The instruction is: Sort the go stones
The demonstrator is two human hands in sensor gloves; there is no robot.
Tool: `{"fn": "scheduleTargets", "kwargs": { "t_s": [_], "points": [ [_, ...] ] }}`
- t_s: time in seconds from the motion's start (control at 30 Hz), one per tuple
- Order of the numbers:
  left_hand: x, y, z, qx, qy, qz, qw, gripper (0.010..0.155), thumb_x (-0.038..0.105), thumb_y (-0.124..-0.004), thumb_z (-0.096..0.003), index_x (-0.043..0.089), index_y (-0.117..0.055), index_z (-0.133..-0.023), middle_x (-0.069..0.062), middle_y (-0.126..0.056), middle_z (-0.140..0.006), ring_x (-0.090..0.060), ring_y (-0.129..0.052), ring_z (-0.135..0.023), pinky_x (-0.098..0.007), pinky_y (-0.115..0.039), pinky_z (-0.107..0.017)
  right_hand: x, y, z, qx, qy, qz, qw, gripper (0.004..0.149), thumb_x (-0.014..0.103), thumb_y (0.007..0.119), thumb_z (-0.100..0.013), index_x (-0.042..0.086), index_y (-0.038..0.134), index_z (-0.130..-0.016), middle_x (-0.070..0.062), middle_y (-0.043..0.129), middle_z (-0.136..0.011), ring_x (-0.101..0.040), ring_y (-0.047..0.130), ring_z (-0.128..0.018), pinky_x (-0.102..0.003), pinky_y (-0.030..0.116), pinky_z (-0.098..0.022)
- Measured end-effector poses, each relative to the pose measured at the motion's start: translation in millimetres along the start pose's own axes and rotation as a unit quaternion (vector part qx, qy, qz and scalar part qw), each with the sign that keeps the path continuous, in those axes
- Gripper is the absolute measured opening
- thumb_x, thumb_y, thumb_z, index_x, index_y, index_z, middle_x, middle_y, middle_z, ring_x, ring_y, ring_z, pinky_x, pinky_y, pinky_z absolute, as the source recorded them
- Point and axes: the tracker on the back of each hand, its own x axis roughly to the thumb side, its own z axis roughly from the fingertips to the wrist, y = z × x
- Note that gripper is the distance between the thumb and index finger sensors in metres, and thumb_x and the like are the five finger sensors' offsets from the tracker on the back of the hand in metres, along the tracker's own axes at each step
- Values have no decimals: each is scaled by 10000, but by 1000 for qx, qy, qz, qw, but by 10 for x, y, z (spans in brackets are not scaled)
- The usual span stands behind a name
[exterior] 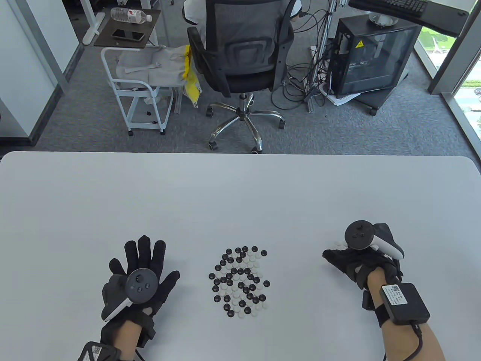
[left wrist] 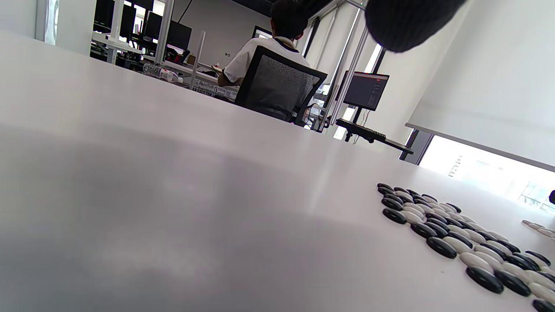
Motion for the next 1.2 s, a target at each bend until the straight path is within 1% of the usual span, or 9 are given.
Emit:
{"fn": "scheduleTargets", "kwargs": {
  "t_s": [0.1, 0.17, 0.33, 0.57, 0.7, 0.8, 0.93, 1.03, 1.2],
  "points": [
    [3, 0, 1, 0, 0, -1, 1000, 841, 589, -588, -632, 162, -148, -1208, -303, -7, -1229, -588, 28, -1063, -862, -57, -548, 346, 99, -9, 38, -50, 23, 998, 705, 502, 497, -613, 41, 746, -1086, -447, 135, -1147, -723, -9, -920, -936, 168, -554],
    [4, 0, 2, -1, 0, -3, 1000, 842, 589, -588, -632, 160, -148, -1209, -305, -5, -1229, -589, 28, -1062, -863, -57, -547, 604, 242, -25, 70, -88, 41, 993, 694, 495, 502, -615, 47, 749, -1083, -446, 152, -1149, -724, 1, -924, -936, 175, -556],
    [4, -3, 3, -2, 0, -3, 1000, 842, 591, -587, -632, 160, -149, -1208, -306, -8, -1229, -591, 28, -1061, -863, -60, -546, 1052, 579, -50, 125, -148, 84, 977, 688, 496, 505, -614, 56, 733, -1091, -443, 145, -1147, -721, 3, -923, -935, 178, -556],
    [8, 0, 5, 1, -1, -2, 1000, 841, 589, -587, -632, 160, -149, -1208, -305, -9, -1229, -590, 27, -1061, -862, -61, -547, 1277, 886, -136, 161, -187, 86, 965, 683, 496, 501, -614, 71, 679, -1118, -442, 101, -1138, -721, -15, -915, -935, 167, -555],
    [6, 0, 5, 0, -1, -1, 1000, 840, 589, -586, -633, 161, -148, -1208, -305, -6, -1229, -589, 28, -1062, -862, -60, -547, 1200, 906, -182, 173, -165, 98, 966, 664, 498, 501, -611, 104, 670, -1118, -444, 94, -1134, -721, -18, -911, -934, 164, -553],
    [3, 1, 4, 0, 0, 1, 1000, 840, 589, -587, -632, 162, -150, -1208, -305, -8, -1229, -588, 27, -1062, -862, -60, -547, 981, 696, -205, 143, -112, 94, 979, 687, 504, 496, -609, 80, 683, -1116, -441, 119, -1140, -723, -7, -916, -934, 173, -559],
    [3, 5, 5, 1, 0, 1, 1000, 841, 589, -587, -632, 162, -148, -1208, -305, -7, -1229, -589, 27, -1061, -862, -59, -547, 514, 357, -249, 95, -13, 54, 994, 697, 500, 492, -613, 57, 705, -1106, -455, 142, -1139, -730, -2, -912, -936, 174, -552],
    [-1, 7, 6, 2, 0, 1, 1000, 841, 589, -587, -632, 160, -151, -1208, -306, -6, -1229, -590, 27, -1062, -862, -59, -547, 178, 159, -232, 69, 54, 34, 996, 699, 498, 495, -613, 50, 717, -1101, -457, 145, -1139, -731, -7, -911, -936, 168, -552],
    [-4, -1, -3, -1, 1, 1, 1000, 841, 588, -588, -632, 161, -148, -1208, -304, -6, -1229, -588, 29, -1062, -861, -57, -547, -86, 62, -188, 45, 91, 7, 995, 698, 497, 497, -613, 51, 713, -1105, -455, 131, -1139, -728, -12, -912, -935, 160, -553]
  ]
}}
